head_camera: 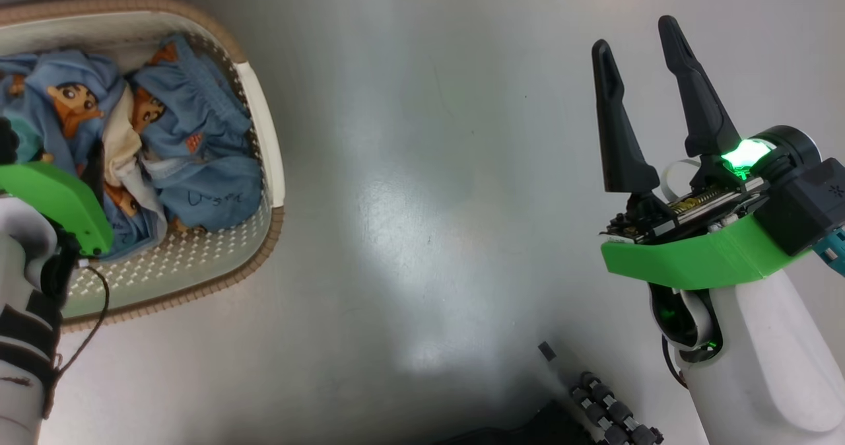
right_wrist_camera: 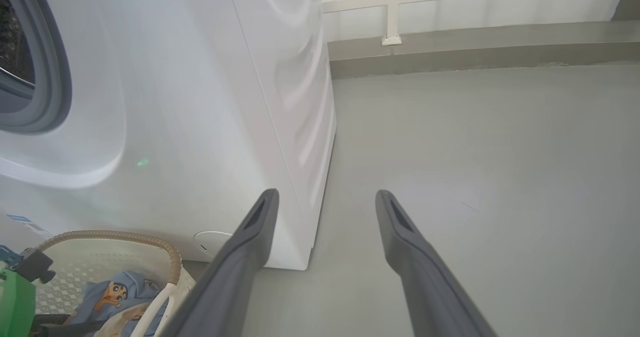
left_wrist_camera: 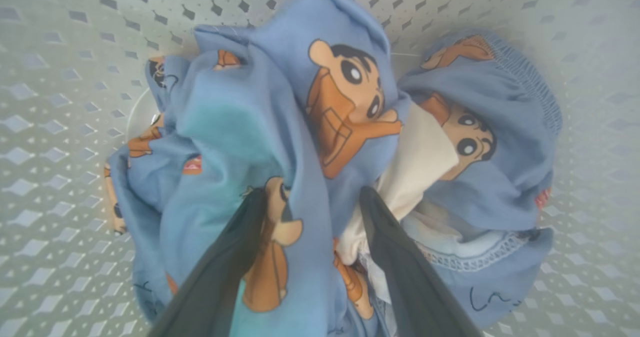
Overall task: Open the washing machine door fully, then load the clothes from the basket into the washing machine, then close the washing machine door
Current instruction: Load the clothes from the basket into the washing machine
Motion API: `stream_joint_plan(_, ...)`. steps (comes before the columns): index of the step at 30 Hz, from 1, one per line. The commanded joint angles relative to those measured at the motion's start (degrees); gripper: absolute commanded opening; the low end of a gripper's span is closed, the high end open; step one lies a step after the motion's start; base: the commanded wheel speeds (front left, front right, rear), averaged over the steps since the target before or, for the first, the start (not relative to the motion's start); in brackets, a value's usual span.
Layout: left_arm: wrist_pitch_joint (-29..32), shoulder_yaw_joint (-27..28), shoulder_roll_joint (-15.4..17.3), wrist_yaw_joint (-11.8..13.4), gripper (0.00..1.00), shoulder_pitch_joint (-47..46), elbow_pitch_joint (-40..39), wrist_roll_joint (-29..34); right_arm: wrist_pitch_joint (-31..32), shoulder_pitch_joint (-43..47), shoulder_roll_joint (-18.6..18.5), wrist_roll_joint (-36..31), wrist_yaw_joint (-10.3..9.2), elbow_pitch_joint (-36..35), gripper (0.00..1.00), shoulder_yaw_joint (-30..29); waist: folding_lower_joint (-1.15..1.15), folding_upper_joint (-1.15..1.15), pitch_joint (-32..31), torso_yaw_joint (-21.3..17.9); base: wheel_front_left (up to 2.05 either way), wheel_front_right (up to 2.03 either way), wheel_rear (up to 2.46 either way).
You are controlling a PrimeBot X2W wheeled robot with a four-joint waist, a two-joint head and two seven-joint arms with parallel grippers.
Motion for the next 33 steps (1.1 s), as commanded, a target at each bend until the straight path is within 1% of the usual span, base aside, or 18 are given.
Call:
stream_joint_plan(1,0.21,0.64,2.61,-0.13,1.0,0.46,-0.12,-0.22,-0.44,1.23,0.45,-0.43,0.25,-1.5,1.0,1.06,0.0,0.0,0.22,-0.12,0.0,0.0,0.0)
stream_joint_plan(4,0.64,-0.12,2.76,-0.45,1.0,-0.03,-0.11,-0.1,-0.44,1.0,0.48,-0.41,0.25,-1.52,1.0,1.26,0.0,0.0,0.59,-0.28,0.0,0.0,0.0)
stream_joint_plan(5,0.67,-0.31,2.78,-0.53,0.95,-0.19,-0.1,-0.13,-0.44,0.93,0.48,-0.42,0.25,-1.53,1.0,1.31,0.0,0.0,0.69,-0.3,0.0,0.0,0.0)
stream_joint_plan(6,0.74,-0.4,2.79,-0.59,0.47,-0.35,-0.1,-0.25,-0.44,0.85,0.49,-0.42,0.25,-1.55,1.0,1.34,0.0,0.0,0.77,-0.33,0.0,0.0,0.0)
stream_joint_plan(7,1.0,-0.58,2.75,-0.64,0.09,-0.44,-0.1,-0.31,-0.44,0.79,0.49,-0.43,0.25,-1.55,1.0,1.35,0.0,0.0,0.83,-0.34,0.0,0.0,0.0)
stream_joint_plan(8,1.16,-0.75,2.65,-0.69,0.0,-0.5,-0.09,-0.39,-0.44,0.74,0.5,-0.41,0.25,-1.56,1.0,1.34,0.0,0.0,0.82,-0.33,0.0,0.0,0.0)
stream_joint_plan(14,0.85,-0.97,2.14,-0.84,0.0,-0.36,-0.08,-1.61,-0.44,0.61,0.51,-0.14,0.25,-1.51,1.0,1.08,0.0,0.0,0.26,-0.26,0.0,0.0,0.0)
stream_joint_plan(18,-0.35,-0.71,1.74,-0.88,0.0,0.68,-0.07,-2.87,-0.44,0.83,0.51,-0.24,0.25,-1.22,1.0,0.96,0.0,0.0,-1.27,0.06,0.0,0.0,0.0)
stream_joint_plan(26,-7.38,-0.48,-0.44,-0.9,0.0,5.25,-1.06,-6.33,-0.44,2.22,0.51,-0.39,0.25,0.07,1.0,-0.35,0.0,0.0,-7.88,1.72,0.0,0.0,0.0)
stream_joint_plan(33,-11.23,-1.32,-2.55,-0.9,0.0,9.96,-3.29,-9.35,-0.44,4.02,-0.54,-0.1,0.25,1.33,1.0,-1.01,0.0,0.0,-14.33,3.47,0.0,0.0,0.0)
